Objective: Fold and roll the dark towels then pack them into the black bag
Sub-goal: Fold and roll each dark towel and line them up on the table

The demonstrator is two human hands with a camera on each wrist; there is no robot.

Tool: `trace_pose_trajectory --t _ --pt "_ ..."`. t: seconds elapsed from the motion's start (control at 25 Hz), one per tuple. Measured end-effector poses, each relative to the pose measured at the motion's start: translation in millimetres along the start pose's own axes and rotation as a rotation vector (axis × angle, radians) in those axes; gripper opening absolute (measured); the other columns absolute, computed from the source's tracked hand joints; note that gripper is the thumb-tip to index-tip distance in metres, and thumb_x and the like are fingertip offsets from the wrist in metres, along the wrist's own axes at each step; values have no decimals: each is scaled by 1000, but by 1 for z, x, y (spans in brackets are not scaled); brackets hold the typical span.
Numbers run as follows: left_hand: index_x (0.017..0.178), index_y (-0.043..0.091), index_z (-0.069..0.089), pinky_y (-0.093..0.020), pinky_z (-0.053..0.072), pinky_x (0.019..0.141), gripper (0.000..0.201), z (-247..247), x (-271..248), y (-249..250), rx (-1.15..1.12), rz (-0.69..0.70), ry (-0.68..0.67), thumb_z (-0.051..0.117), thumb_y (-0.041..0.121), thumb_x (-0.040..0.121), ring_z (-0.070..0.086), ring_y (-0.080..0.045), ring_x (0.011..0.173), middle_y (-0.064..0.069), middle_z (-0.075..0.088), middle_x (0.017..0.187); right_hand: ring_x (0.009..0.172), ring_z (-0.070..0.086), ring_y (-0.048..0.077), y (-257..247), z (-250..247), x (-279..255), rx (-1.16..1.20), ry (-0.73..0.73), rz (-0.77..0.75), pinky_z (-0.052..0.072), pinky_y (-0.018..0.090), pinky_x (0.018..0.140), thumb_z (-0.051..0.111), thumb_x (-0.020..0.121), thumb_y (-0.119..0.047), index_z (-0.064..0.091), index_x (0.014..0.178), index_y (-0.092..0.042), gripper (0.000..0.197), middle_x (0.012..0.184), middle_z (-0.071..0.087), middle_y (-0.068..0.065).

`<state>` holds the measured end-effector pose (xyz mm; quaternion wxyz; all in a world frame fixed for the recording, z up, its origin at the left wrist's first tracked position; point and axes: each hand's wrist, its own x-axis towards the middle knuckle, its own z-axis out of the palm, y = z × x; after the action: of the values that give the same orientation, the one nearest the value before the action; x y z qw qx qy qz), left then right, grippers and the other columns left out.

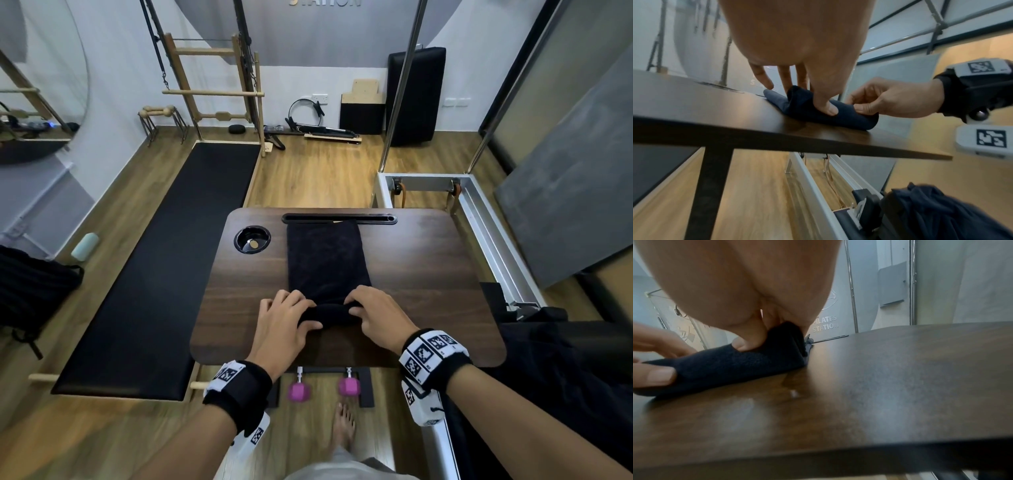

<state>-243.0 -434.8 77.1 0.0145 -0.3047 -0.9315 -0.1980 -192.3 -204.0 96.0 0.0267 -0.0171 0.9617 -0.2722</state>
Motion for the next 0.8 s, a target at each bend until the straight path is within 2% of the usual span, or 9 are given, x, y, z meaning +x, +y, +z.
trace_pose_trajectory --t 0.12,0.2,0.32,0.44,0.56,0.68,0.8 --pt "122 27 72 -37 36 90 26 0 12 -1 -41 -92 -46 64 41 102 52 -13 110 17 62 115 122 55 17 1 -3 -5 -68 249 -170 47 33 104 69 96 -19 68 127 -16 30 127 58 -2" --pt "125 28 70 -37 35 91 26 -1 21 -3 -17 -111 -88 59 40 105 50 -13 111 17 61 116 127 52 19 0 -4 -9 -175 296 -269 43 37 109 75 91 -29 65 131 -18 42 131 58 0" --pt "126 30 67 -39 35 92 24 -2 28 -5 6 -123 -134 53 38 108 49 -14 111 15 59 118 120 55 18 0 -4 -4 -228 128 -224 48 36 104 78 89 -30 61 132 -20 48 129 59 -2" --pt "126 31 61 -41 36 93 23 -4 32 -3 -9 -138 -157 46 38 111 52 -16 113 14 59 120 108 59 19 4 -12 10 -183 -3 -117 51 36 92 70 96 -25 60 129 -21 35 119 62 -3" --pt "139 31 45 -41 40 96 35 -4 24 -1 -77 -132 -92 39 50 110 50 -13 119 12 53 129 107 64 24 7 -20 27 -127 -75 -45 51 37 91 63 101 -20 63 126 -18 26 115 68 1" --pt "139 35 43 -36 41 95 48 -7 17 -4 -79 -83 -60 52 63 100 41 -8 122 13 40 135 103 65 25 9 -22 44 -98 -150 40 55 39 86 58 102 -16 66 122 -20 22 107 70 3" --pt "131 38 53 -37 38 96 35 -12 29 -9 -148 -117 -66 63 48 99 42 -9 124 19 46 131 93 66 18 13 -24 53 26 -146 116 58 40 82 62 100 -18 67 114 -28 18 95 69 -4"
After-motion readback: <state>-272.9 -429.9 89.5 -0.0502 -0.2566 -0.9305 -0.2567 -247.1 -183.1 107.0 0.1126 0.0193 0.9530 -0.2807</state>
